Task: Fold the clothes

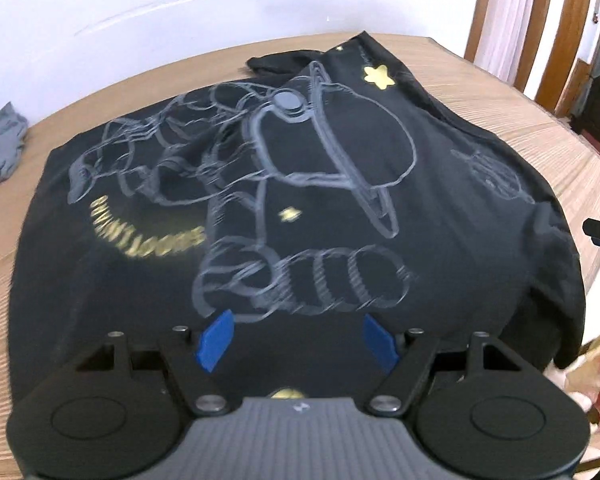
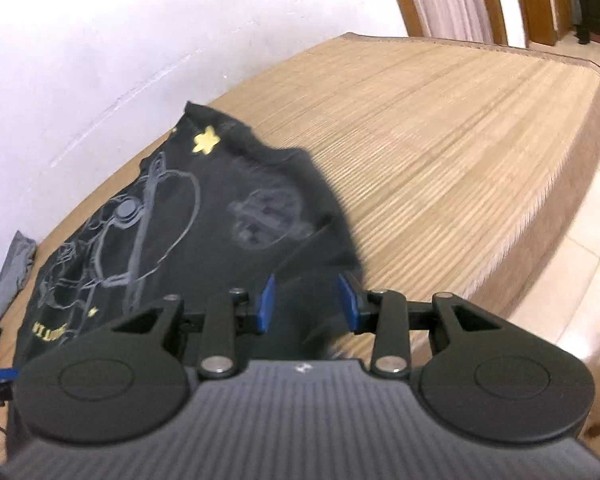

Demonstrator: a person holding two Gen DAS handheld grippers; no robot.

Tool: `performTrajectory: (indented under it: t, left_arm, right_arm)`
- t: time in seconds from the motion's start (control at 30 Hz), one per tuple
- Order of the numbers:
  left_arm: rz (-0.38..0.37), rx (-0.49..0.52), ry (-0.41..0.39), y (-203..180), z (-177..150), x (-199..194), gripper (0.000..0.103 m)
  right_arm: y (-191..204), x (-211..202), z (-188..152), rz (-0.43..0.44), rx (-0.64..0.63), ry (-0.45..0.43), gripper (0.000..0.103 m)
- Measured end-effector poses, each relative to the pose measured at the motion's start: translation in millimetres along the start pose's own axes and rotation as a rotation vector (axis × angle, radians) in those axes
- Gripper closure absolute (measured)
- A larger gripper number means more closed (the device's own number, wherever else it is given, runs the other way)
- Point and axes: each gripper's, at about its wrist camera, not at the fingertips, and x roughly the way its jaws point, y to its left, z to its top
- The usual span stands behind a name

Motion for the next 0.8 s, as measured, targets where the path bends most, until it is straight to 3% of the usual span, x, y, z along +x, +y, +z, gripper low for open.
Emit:
performTrajectory:
  t: [0.23,0.4,0.47,0.6,0.63,0.67,0.8]
  left_arm:
    - [0.102,-0.140,0.038,-58,22,29,0.029]
    - [0.176,-0.214,0.097,-63,20,29,0.029]
    - [0.210,-0.238,0.117,-54,19,29,0.029]
    - [0.259,-0.273,0.120,-27,24,36,0.029]
    - [0.270,-0.286,0.110,-20,27,37,0.029]
    - [0.267,-0.296,0.101,-14,30,39,0.029]
    - [0.265,-0.299,0.078,7,43,46,0.029]
  right_arm:
    - [-25,95,78,0.075,-0.118,0.106,0.064]
    - [-9,154,111,0.100,-0.217,0.179,0.064]
    - [0,168,113,0.123,-0.242,0.166,0.065]
    - [29,179,104,0.068,-0.386,0.124,0.068]
    - [35,179,100,0.051,-0.418,0.119,0.086]
    - [41,180,98,0.047,-0.444,0.118,0.093]
    - [39,149,105,-0.010,-0.440,0.078,0.095]
